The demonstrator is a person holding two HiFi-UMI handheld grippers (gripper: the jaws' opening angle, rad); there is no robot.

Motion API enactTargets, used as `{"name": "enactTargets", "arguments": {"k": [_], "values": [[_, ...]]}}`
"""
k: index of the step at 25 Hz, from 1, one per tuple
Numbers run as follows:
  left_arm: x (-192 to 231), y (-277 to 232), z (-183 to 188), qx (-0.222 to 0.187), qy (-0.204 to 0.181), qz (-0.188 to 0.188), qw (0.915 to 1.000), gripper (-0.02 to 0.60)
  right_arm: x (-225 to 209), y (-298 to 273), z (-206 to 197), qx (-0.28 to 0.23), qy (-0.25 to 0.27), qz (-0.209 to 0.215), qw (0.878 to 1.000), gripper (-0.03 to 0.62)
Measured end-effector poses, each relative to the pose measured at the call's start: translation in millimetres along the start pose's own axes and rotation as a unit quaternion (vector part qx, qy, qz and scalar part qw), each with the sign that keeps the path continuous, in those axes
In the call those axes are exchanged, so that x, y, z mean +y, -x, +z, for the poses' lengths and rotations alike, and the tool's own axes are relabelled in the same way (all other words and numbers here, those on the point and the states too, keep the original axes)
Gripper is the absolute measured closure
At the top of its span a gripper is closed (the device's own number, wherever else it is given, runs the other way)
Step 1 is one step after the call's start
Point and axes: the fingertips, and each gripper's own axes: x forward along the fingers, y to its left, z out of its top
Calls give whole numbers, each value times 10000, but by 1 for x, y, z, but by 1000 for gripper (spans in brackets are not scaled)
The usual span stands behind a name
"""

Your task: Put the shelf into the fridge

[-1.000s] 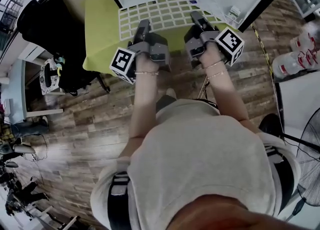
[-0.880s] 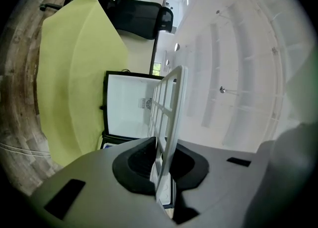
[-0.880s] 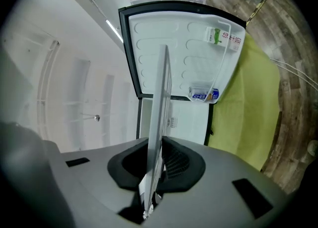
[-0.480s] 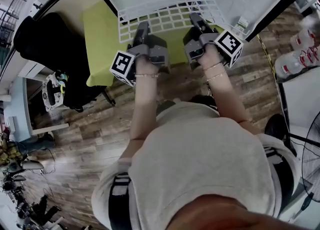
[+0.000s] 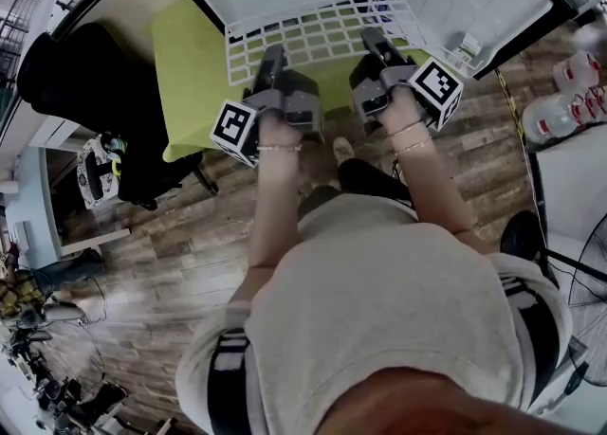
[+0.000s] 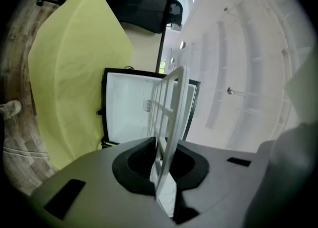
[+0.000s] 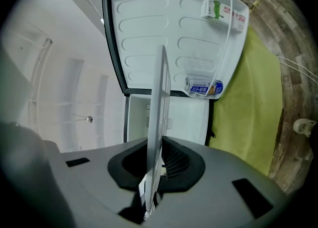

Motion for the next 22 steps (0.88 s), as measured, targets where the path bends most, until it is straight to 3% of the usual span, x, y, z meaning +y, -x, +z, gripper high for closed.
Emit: {"name": "enactTargets", "arguments": {"k": [12, 22], "values": [[-4, -76, 57, -220, -196, -16, 9996, 548, 10, -98, 0, 206, -34, 97, 9997, 556], [2, -85, 69, -385, -234, -86, 9989, 548, 6, -110, -4, 332, 5, 197, 9993, 556]]}}
